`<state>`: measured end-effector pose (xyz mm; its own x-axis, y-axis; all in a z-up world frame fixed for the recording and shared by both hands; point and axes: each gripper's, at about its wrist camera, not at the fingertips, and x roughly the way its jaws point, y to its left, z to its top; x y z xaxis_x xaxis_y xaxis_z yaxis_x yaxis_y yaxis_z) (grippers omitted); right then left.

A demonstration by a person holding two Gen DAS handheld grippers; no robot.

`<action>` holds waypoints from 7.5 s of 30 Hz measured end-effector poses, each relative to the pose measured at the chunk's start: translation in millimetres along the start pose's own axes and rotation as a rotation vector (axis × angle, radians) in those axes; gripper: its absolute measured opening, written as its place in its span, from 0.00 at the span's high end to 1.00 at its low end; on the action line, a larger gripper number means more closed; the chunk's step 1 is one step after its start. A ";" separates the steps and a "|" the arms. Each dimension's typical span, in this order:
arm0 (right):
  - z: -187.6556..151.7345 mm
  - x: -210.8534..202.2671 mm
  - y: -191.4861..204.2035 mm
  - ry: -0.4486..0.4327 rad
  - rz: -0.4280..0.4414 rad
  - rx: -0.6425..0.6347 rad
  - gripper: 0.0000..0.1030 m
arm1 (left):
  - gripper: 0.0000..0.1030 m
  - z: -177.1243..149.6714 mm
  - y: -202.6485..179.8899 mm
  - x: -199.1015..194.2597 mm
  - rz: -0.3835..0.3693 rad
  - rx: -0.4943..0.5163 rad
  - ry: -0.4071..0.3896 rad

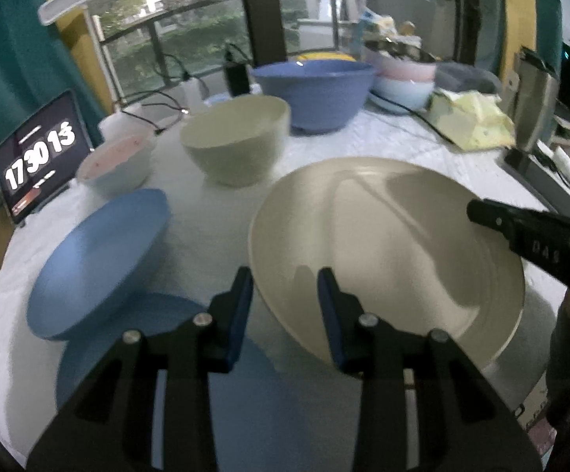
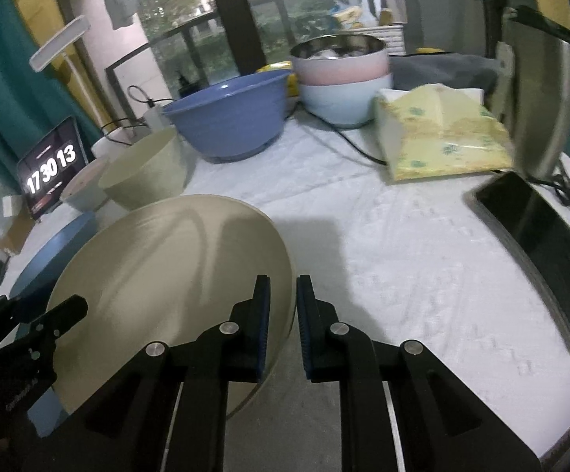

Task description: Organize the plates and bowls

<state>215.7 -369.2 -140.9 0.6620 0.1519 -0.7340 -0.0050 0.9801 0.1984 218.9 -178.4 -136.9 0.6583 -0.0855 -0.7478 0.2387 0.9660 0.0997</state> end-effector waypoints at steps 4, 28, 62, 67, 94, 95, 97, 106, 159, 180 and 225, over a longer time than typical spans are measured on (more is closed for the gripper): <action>-4.3 1.6 -10.4 0.019 -0.026 0.012 0.85 | 0.65 -1.9 -8.1 6.2 -0.018 0.015 0.031; -0.7 -39.6 53.6 -0.069 -0.039 -0.082 0.74 | 0.54 -26.9 71.5 -61.0 0.015 -0.200 -0.155; 17.7 23.5 221.3 0.021 0.131 -0.259 0.65 | 0.53 -66.4 259.8 -45.3 0.137 -0.469 -0.143; 22.0 43.1 231.8 0.061 0.155 -0.256 0.65 | 0.53 -62.5 271.6 -25.4 0.115 -0.486 -0.093; 16.8 67.9 246.5 0.140 0.173 -0.289 0.77 | 0.69 -55.9 256.3 1.0 0.076 -0.417 -0.028; 16.5 65.3 246.1 0.134 0.170 -0.290 0.77 | 0.69 -55.8 254.6 -1.0 0.075 -0.415 -0.030; 16.3 60.0 244.2 0.124 0.171 -0.288 0.77 | 0.69 -55.6 250.1 -6.6 0.077 -0.407 -0.038; 15.5 34.1 230.3 0.074 0.166 -0.273 0.77 | 0.69 -52.2 230.6 -30.0 0.082 -0.371 -0.076; -2.2 -31.1 32.0 -0.036 0.083 -0.029 0.77 | 0.69 -11.0 31.4 -35.6 -0.008 -0.076 -0.040; -4.6 -24.4 -3.8 -0.015 0.037 0.004 0.77 | 0.67 -10.3 -6.7 -6.1 -0.036 -0.012 0.054; -16.2 -36.6 129.8 -0.003 0.047 -0.193 0.74 | 0.55 -60.8 118.5 -67.6 -0.014 -0.239 -0.109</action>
<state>178.7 -245.4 -98.8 0.6597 0.1980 -0.7249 -0.1791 0.9783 0.1043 159.3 -43.3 -114.5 0.7324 -0.1125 -0.6715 0.0814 0.9937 -0.0776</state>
